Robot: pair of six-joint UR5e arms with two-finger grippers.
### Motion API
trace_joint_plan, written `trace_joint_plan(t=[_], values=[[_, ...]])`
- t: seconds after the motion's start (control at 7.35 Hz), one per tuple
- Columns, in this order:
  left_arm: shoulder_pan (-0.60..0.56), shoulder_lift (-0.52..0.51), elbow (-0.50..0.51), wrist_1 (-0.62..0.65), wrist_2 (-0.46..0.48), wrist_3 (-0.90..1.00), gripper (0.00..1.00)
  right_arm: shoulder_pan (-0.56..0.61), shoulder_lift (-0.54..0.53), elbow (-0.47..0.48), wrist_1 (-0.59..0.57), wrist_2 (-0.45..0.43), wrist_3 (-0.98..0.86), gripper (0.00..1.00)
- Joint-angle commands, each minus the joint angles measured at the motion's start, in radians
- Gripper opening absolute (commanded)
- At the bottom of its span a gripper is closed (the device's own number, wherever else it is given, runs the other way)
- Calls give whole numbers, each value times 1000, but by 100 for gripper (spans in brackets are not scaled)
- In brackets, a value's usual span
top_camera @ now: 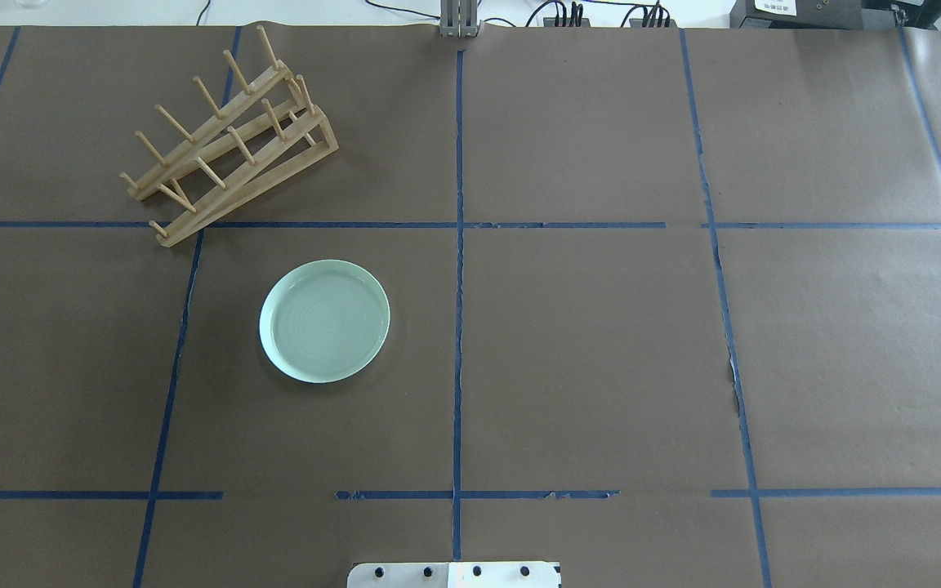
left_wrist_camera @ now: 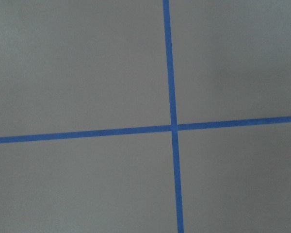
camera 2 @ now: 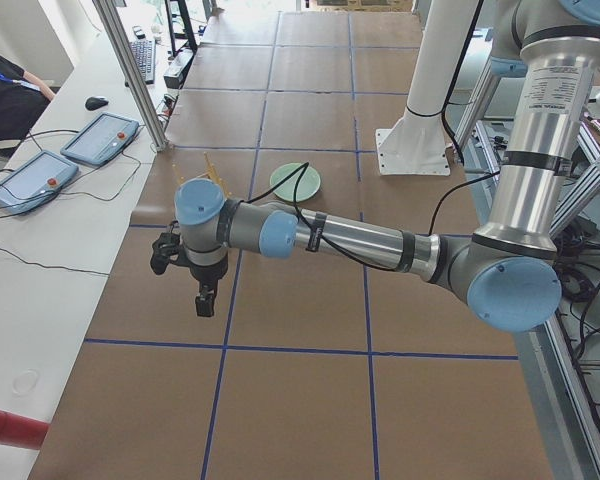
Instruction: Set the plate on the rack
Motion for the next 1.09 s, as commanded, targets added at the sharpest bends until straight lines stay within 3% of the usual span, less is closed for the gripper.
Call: trace_joint_plan(t=[0.0, 0.41, 0.68, 0.95], values=[[123, -89, -124, 89, 13, -213, 100, -1, 0, 0, 0, 0, 0, 100], [241, -209, -221, 166, 15, -408, 100, 1, 0, 0, 0, 0, 1, 100], [338, -267, -224, 166, 16, -522, 100, -1, 0, 0, 0, 0, 0, 100], [462, -330, -229, 166, 94, -675, 100, 1, 0, 0, 0, 0, 0, 100]])
